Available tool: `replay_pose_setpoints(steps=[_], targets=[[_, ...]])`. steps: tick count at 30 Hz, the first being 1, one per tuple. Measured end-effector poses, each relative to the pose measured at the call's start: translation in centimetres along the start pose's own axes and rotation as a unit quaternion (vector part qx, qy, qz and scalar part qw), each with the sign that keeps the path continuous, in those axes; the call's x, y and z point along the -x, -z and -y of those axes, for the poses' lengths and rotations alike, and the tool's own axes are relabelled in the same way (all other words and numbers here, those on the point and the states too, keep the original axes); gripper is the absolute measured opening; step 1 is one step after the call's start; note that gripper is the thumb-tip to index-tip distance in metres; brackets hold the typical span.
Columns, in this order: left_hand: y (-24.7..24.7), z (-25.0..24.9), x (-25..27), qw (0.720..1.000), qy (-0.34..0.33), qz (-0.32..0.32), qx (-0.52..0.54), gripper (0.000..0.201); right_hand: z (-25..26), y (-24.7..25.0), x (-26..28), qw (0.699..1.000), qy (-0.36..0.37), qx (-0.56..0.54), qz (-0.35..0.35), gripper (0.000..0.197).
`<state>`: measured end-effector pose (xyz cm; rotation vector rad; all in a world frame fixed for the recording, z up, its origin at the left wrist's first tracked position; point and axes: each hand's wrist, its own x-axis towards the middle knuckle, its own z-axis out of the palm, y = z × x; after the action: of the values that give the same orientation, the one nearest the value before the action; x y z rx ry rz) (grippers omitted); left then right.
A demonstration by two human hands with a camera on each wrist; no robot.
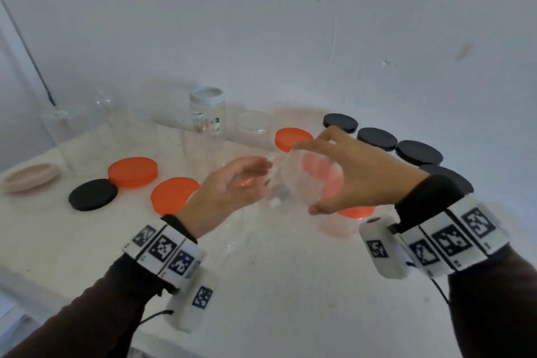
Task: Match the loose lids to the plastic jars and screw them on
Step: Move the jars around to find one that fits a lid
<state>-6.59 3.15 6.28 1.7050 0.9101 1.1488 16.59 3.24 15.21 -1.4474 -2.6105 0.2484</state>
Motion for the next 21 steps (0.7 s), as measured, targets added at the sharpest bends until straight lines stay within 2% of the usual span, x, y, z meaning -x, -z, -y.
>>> replay_pose_setpoints(steps=[4, 7, 10, 11, 13, 16, 17, 21], targets=[[4.9, 0.5, -1.3, 0.993, -0.025, -0.080, -0.085, 0.052, -0.2, 1.0, -2.1, 0.992, -0.022, -0.033, -0.121, 0.093], [7.6, 2.4, -2.8, 0.981, -0.021, -0.083, -0.173, 0.052, 0.0, 0.8, -4.5, 0.980, -0.047, -0.045, -0.187, 0.095], [9.2, 4.6, -5.1, 0.968, 0.000, -0.033, -0.249, 0.039, 0.2, 0.1, -7.2, 0.972, -0.077, -0.050, -0.216, 0.096], [9.5, 5.2, -5.9, 0.963, 0.011, -0.014, -0.269, 0.041, 0.3, -0.1, -8.0, 0.970, -0.089, -0.051, -0.222, 0.095], [10.1, 6.4, -7.5, 0.959, 0.039, 0.023, -0.280, 0.052, 0.4, -0.7, -9.5, 0.965, -0.116, -0.049, -0.229, 0.094], [10.7, 7.5, -9.4, 0.962, 0.084, 0.088, -0.247, 0.083, 0.7, -1.3, -11.3, 0.962, -0.152, -0.045, -0.223, 0.094], [10.7, 7.7, -9.9, 0.957, 0.093, 0.109, -0.251, 0.088, 0.7, -1.5, -11.8, 0.961, -0.161, -0.047, -0.220, 0.094], [10.6, 8.6, -11.7, 0.935, 0.084, 0.181, -0.294, 0.083, 0.8, -2.1, -13.4, 0.960, -0.186, -0.049, -0.204, 0.094]])
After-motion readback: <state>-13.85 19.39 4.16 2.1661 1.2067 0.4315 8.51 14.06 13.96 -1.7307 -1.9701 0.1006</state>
